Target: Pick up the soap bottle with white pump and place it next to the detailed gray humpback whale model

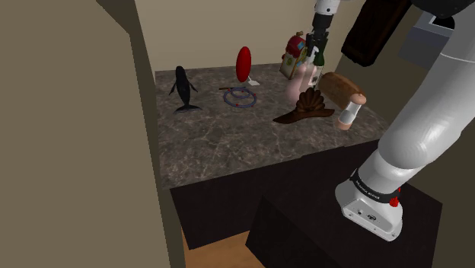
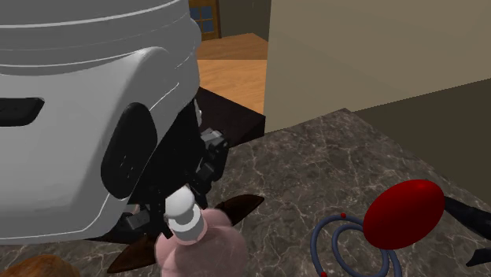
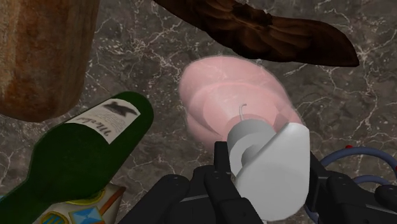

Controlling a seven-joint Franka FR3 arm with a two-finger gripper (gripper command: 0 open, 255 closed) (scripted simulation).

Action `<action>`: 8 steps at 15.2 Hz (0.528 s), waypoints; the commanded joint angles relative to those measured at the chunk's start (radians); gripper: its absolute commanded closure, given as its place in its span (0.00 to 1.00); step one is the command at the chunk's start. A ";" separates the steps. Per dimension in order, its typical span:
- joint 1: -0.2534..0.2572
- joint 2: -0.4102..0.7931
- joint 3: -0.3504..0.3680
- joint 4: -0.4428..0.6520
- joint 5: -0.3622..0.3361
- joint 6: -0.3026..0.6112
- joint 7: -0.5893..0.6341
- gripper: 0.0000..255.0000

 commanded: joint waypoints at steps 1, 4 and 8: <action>0.001 -0.008 0.000 0.021 -0.003 -0.027 0.002 1.00; 0.000 -0.011 -0.001 0.056 -0.005 -0.066 0.003 1.00; -0.001 -0.013 -0.002 0.108 -0.006 -0.119 0.004 1.00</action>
